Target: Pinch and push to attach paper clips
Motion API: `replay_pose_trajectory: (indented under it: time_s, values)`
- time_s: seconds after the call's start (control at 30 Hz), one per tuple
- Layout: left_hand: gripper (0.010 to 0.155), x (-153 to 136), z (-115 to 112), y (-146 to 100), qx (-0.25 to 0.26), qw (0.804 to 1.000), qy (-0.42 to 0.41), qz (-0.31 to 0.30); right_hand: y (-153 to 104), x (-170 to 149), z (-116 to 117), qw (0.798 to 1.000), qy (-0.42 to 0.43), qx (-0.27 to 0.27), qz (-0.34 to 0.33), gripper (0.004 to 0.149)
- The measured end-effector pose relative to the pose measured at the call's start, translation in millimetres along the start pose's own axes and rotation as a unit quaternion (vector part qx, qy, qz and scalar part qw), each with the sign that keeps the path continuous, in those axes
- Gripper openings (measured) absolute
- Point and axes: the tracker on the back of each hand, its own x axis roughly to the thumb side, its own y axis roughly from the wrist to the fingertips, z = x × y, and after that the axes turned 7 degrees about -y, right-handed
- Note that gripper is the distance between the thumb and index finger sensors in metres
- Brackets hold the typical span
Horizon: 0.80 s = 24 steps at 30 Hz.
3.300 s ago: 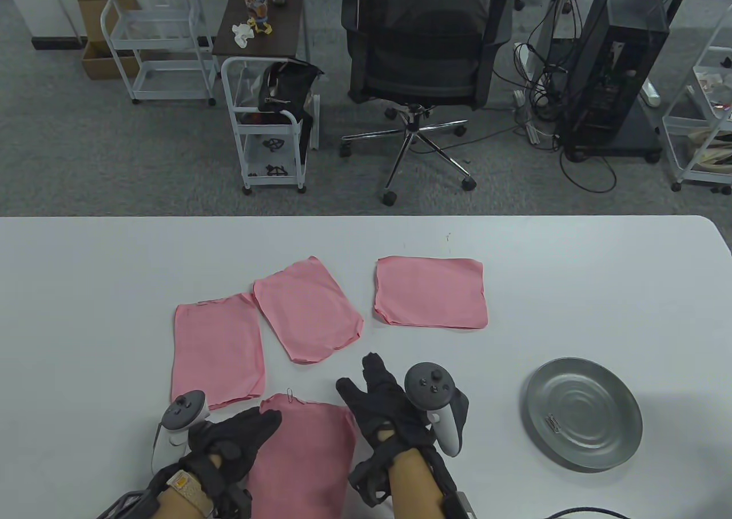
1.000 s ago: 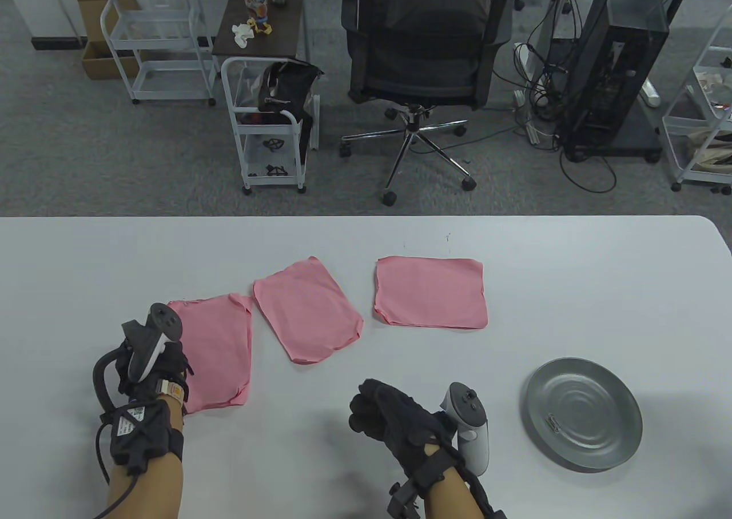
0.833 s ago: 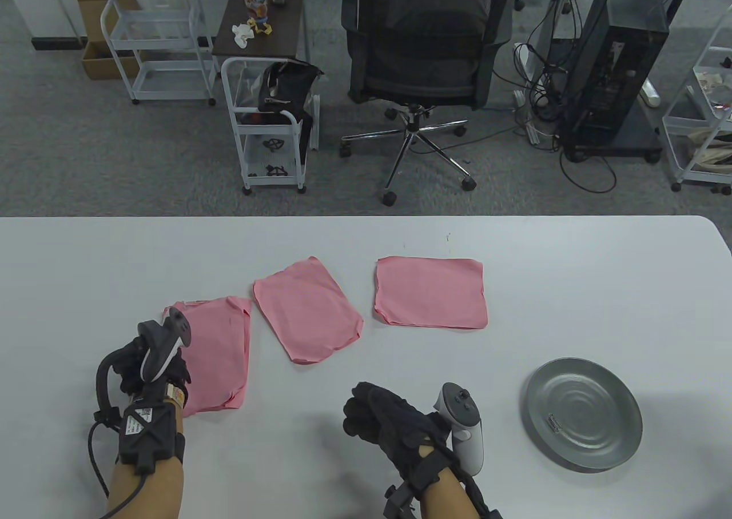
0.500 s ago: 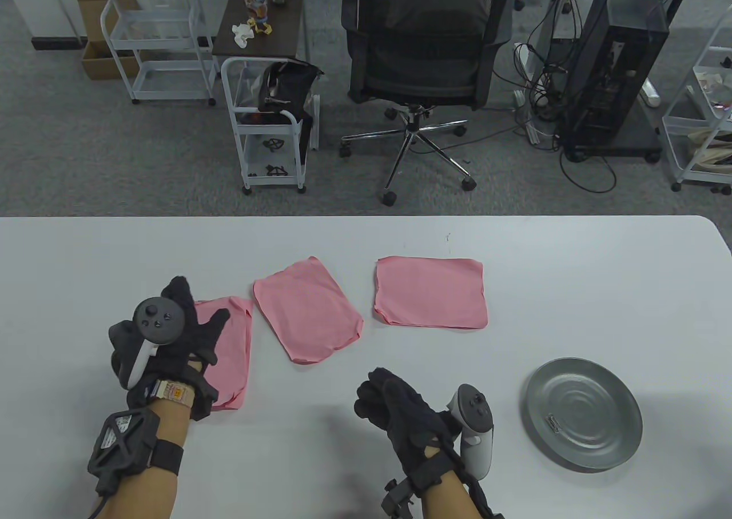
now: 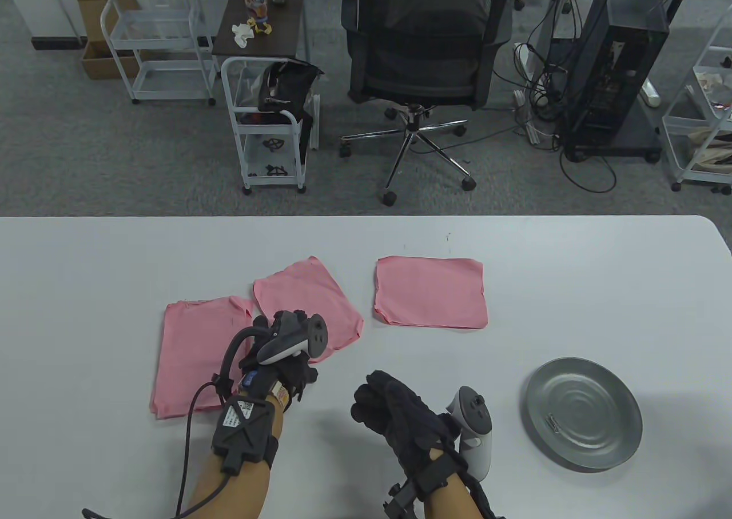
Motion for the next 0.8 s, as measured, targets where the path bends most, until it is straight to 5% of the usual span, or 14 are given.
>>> replay_pose_trajectory:
  time_s: [0.17,0.5,0.67,0.8]
  values:
    - [0.067,-0.8,-3.5,0.0,0.005,1.0,0.004,0.002,2.5,-2.1,-7.1,1.0,-0.004,-0.013,0.009,0.067]
    - [0.041,17.2,-8.9,-13.8,0.116,0.991,0.068,-0.028,0.9,-6.7,-14.7,0.999,0.008,-0.036,0.016,0.067]
    - [0.04,8.4,14.6,-34.9,0.196,0.978,-0.047,-0.061,-0.4,-8.4,-19.7,0.999,0.014,-0.048,0.02,0.067]
    - [0.041,-9.8,45.1,-66.5,0.252,0.93,-0.233,-0.133,2.7,-12.8,-19.5,0.998,0.018,-0.045,0.032,0.067]
